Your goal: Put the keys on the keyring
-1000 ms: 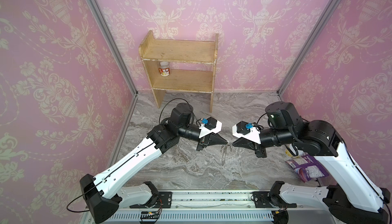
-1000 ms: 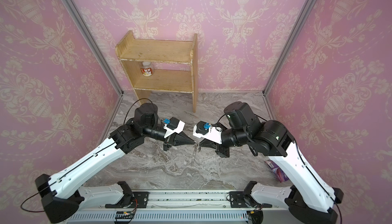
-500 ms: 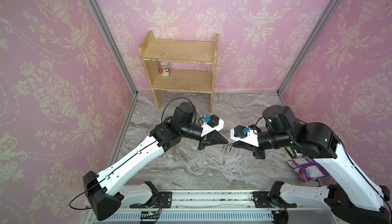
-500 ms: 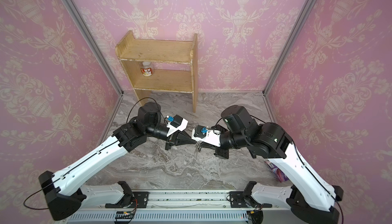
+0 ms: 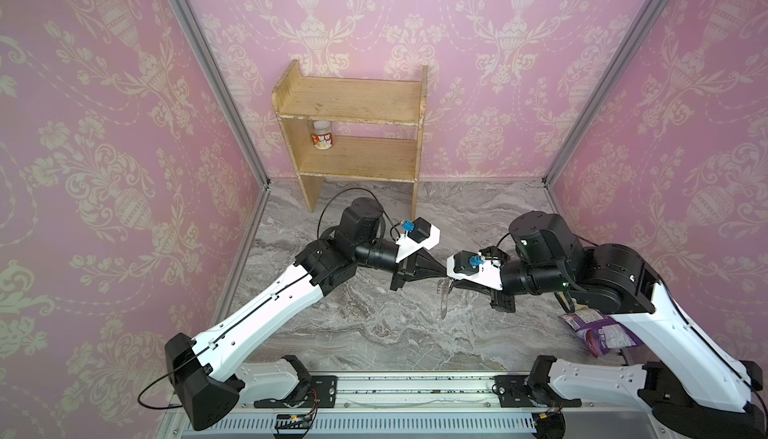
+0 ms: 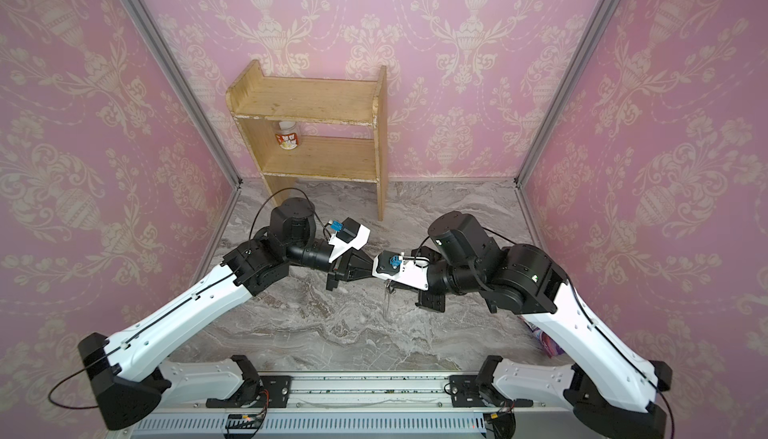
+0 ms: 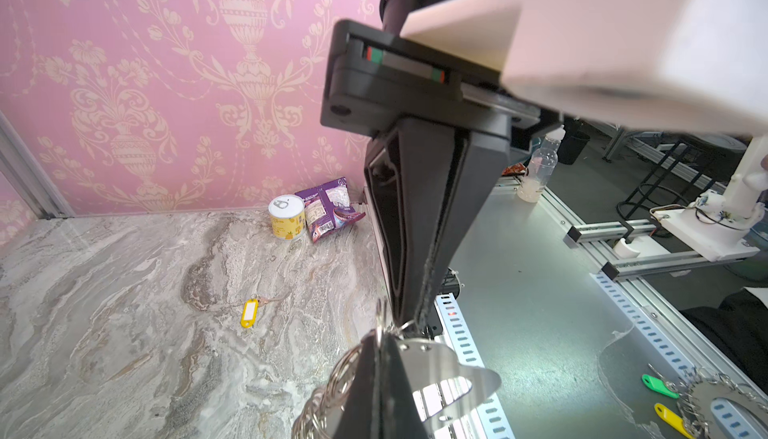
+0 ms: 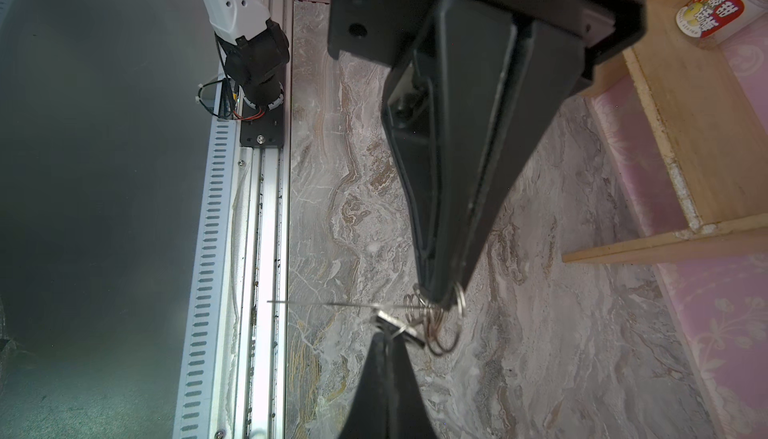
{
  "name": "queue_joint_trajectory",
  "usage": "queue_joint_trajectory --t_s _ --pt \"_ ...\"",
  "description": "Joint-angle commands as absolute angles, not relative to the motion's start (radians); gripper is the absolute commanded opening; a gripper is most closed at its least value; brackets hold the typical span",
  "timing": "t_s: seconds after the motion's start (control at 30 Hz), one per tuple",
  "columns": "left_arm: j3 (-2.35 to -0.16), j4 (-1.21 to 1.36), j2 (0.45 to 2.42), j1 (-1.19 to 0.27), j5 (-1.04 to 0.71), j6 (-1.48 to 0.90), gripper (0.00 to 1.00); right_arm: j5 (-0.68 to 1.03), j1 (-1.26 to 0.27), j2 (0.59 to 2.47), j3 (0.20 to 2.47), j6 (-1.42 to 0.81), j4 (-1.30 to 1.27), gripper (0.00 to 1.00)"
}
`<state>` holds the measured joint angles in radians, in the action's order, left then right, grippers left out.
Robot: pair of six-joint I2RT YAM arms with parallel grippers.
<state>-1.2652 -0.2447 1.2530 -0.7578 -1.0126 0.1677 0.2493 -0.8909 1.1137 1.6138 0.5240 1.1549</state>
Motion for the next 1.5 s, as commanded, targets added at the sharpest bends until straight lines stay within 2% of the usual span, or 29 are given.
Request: queue_joint_trajectory --t_s 0.0,0.47,0.53,0.7,0.8,0.87,1.0,1.07,1.47 --pt "-1.268 -0.101 1.223 -0.757 -1.013 0.108 0.0 0.246 -0.9 1.096 1.581 0.522 1.163 0.0" --pt "-1.21 -0.005 1.201 -0.756 -1.006 0.078 0.0 0.195 -0.899 1.005 1.536 0.448 1.07 0.0" --pt "-1.19 0.014 1.194 -0.756 -0.994 0.084 0.0 0.182 -0.894 0.975 1.521 0.424 1.034 0.15" --pt "-1.136 0.106 1.17 -0.756 -0.971 0.07 0.0 0.193 -0.85 0.925 1.487 0.364 0.941 0.39" --pt "-1.11 0.169 1.163 -0.755 -0.961 0.049 0.0 0.205 -0.824 0.904 1.445 0.324 0.863 0.45" --pt "-1.105 0.192 1.164 -0.755 -0.967 0.035 0.0 0.232 -0.816 0.892 1.413 0.308 0.805 0.44" --pt "-1.103 0.207 1.161 -0.755 -0.974 0.025 0.0 0.255 -0.804 0.897 1.383 0.28 0.738 0.19" --pt "-1.103 0.204 1.157 -0.756 -0.974 0.027 0.0 0.276 -0.798 0.896 1.372 0.267 0.708 0.15" --pt "-1.1 0.189 1.146 -0.756 -0.967 0.05 0.0 0.395 -0.788 0.929 1.408 0.274 0.755 0.16"
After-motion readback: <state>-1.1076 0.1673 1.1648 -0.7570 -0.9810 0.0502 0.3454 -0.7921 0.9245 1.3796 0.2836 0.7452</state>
